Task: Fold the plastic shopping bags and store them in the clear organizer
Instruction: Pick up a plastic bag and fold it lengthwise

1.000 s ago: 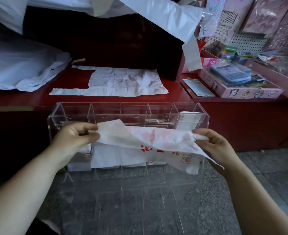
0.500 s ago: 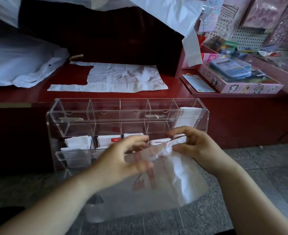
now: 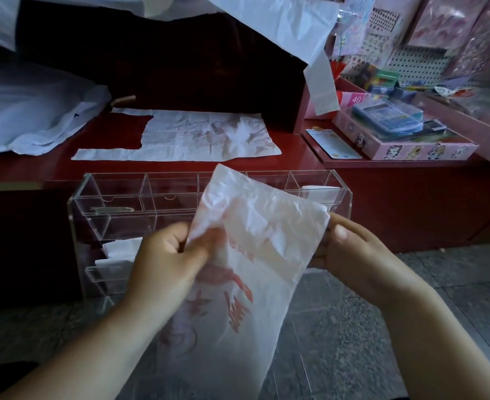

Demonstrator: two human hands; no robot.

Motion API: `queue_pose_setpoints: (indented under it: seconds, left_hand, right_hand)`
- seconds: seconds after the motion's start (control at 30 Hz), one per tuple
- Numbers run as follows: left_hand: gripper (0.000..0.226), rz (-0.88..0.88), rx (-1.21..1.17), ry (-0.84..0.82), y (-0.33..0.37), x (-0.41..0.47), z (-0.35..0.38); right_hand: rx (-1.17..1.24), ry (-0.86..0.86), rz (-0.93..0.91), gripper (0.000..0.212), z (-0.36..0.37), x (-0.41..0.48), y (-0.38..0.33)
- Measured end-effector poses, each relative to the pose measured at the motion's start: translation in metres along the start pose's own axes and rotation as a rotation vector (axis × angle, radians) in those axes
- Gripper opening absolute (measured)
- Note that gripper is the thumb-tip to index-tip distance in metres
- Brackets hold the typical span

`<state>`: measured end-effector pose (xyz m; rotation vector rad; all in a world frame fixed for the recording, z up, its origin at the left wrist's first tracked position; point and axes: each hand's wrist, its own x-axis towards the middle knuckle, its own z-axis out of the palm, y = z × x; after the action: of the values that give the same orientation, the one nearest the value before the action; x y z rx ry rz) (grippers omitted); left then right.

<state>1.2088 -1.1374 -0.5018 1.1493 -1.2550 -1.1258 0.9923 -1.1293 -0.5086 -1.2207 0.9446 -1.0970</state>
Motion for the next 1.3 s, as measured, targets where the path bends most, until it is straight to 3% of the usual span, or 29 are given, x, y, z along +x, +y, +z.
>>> queue_pose_setpoints:
  seconds: [0.13,0.33,0.4,0.47,0.53,0.63,0.73,0.87,1.03,1.2,1.3]
  left_hand:
    - [0.031,0.057,0.121,-0.032,-0.002,-0.003,0.0]
    - [0.035,0.065,0.3,0.019,-0.022,0.011,-0.002]
    - [0.026,0.016,0.274,0.012,-0.027,0.015,-0.003]
    - [0.034,-0.059,0.191,-0.034,-0.029,0.016,-0.004]
    - [0.041,-0.102,0.117,-0.111,-0.029,0.015,-0.005]
    - [0.032,-0.1,0.043,-0.236,-0.023,0.013,-0.005]
    - [0.027,-0.067,0.039,-0.177,-0.019,0.012,0.0]
    - [0.007,-0.033,-0.006,-0.069,-0.017,0.011,0.007]
    - [0.012,0.021,-0.079,-0.058,-0.003,0.008,0.004]
    - [0.039,0.147,-0.143,-0.17,0.01,-0.003,-0.001]
    - [0.034,0.032,-0.144,-0.14,0.003,0.003,-0.001]
  right_hand:
    - [0.044,0.012,-0.016,0.081,0.011,0.002,0.0]
    - [-0.103,0.135,0.097,0.072,0.024,0.006,0.01]
    - [-0.149,0.194,0.134,0.04,0.028,0.007,0.013]
    - [-0.176,0.265,0.158,0.003,0.031,0.008,0.015]
    - [-0.192,0.326,0.162,0.011,0.029,0.009,0.016]
    - [-0.21,0.388,0.134,0.011,0.028,0.009,0.013]
    - [-0.244,0.413,0.095,0.005,0.03,0.009,0.012]
    - [-0.23,0.464,0.031,0.015,0.037,0.009,0.011]
    - [-0.242,0.517,-0.138,0.033,0.042,0.004,-0.001]
    - [-0.177,0.466,-0.235,0.041,0.047,-0.004,-0.015]
    - [-0.176,0.461,-0.201,0.037,0.046,-0.004,-0.015]
